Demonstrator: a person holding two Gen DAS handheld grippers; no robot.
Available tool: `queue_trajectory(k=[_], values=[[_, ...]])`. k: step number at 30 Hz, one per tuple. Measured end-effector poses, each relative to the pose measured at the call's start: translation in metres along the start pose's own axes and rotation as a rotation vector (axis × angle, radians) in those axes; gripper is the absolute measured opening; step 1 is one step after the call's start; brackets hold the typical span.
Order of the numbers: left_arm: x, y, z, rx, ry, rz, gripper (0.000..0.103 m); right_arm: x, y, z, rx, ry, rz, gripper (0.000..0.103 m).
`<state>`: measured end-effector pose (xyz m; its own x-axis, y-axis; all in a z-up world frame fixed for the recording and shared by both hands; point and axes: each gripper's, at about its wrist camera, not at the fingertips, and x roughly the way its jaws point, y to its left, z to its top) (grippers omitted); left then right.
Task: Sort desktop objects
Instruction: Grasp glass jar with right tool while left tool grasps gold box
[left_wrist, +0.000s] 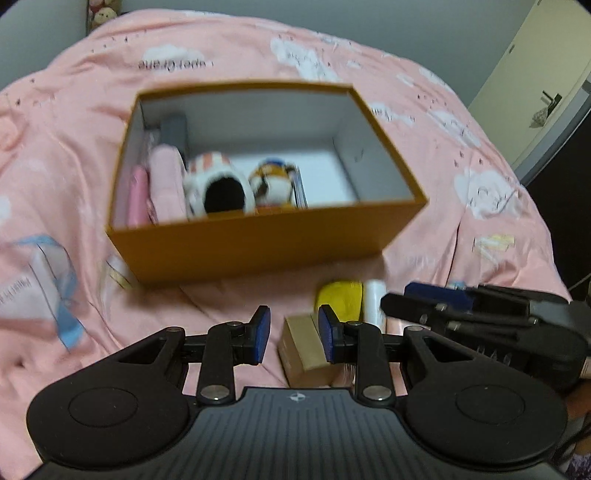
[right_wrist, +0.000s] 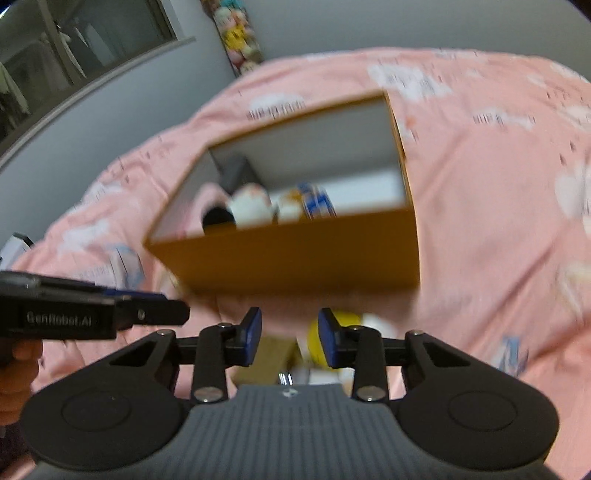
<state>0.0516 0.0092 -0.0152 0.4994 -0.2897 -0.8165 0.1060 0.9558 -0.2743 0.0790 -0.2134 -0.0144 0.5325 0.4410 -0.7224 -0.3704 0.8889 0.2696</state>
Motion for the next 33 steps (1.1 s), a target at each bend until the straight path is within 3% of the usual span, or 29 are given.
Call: queue_trajectory(k=[6, 14, 17, 19, 28, 33], values=[[0.021, -0.004, -0.019, -0.013, 0.022, -0.031, 0.032, 0.015, 0.006, -0.023, -0.017, 0.075, -0.014, 0.036], [0.044, 0.007, -0.018, -0.094, 0.051, -0.097, 0.032, 0.032, 0.013, -0.029, -0.033, 0.141, -0.020, 0.031], [0.054, 0.010, -0.021, -0.106, 0.069, -0.087, 0.032, 0.039, 0.011, -0.035, -0.032, 0.158, -0.022, 0.029], [0.058, 0.013, -0.023, -0.117, 0.086, -0.088, 0.032, 0.044, 0.010, -0.038, -0.031, 0.180, -0.031, 0.021], [0.064, 0.023, -0.027, -0.153, 0.111, -0.079, 0.032, 0.041, 0.008, -0.039, -0.012, 0.189, -0.080, 0.021], [0.065, 0.022, -0.027, -0.151, 0.118, -0.078, 0.032, 0.050, 0.021, -0.036, -0.091, 0.206, -0.129, 0.021]])
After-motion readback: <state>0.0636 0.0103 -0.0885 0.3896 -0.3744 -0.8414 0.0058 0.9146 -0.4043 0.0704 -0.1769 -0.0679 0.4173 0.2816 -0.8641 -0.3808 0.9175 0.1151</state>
